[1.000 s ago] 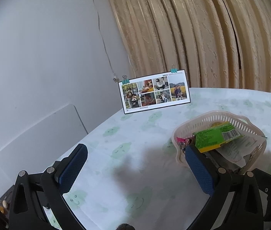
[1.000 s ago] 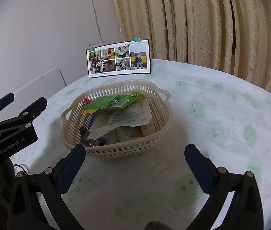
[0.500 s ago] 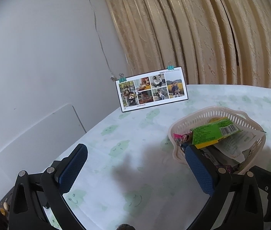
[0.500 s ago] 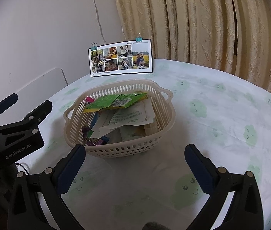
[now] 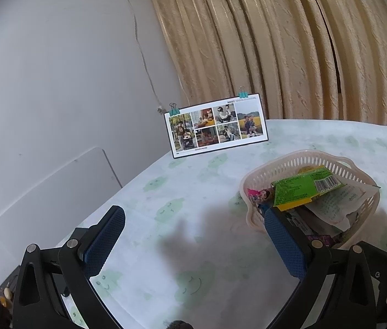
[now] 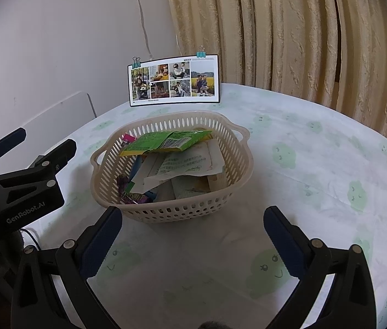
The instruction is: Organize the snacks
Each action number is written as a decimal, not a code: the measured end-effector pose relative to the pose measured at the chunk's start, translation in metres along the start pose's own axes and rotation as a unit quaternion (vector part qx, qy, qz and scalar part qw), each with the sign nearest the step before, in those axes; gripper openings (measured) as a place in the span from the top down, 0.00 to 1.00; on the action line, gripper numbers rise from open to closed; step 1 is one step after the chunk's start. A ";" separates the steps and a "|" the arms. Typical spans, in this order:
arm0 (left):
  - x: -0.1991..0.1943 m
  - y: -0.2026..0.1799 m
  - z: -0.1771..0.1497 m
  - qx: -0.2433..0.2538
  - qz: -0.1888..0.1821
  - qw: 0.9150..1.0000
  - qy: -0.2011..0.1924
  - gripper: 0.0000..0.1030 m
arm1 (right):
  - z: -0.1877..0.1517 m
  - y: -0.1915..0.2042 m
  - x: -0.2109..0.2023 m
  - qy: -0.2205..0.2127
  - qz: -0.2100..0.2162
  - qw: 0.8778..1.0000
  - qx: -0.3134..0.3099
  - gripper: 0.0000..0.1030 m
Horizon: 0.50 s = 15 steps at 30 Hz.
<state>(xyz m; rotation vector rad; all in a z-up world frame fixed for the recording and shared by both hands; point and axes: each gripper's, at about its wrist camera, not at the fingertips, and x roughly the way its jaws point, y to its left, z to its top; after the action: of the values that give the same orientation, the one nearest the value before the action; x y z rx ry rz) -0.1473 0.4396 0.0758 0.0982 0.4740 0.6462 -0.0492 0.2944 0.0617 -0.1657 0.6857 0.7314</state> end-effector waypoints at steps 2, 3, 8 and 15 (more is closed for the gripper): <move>0.000 0.000 0.000 0.000 0.000 1.000 0.001 0.02 | 0.000 0.000 -0.001 0.000 0.001 1.000 -0.001 0.00; 0.000 0.000 0.000 0.000 0.000 1.000 0.001 0.02 | 0.000 0.000 0.000 0.000 0.000 1.000 -0.001 0.00; 0.000 -0.001 0.000 0.000 0.000 1.000 0.001 0.02 | 0.000 0.001 -0.001 0.000 0.000 1.000 -0.002 0.00; 0.000 0.000 0.000 0.000 0.000 1.000 0.001 0.02 | 0.000 0.002 -0.001 0.000 -0.001 1.000 -0.003 0.00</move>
<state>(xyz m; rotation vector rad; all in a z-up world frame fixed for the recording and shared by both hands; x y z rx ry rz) -0.1469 0.4398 0.0755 0.0975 0.4753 0.6465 -0.0509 0.2948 0.0622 -0.1714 0.6831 0.7317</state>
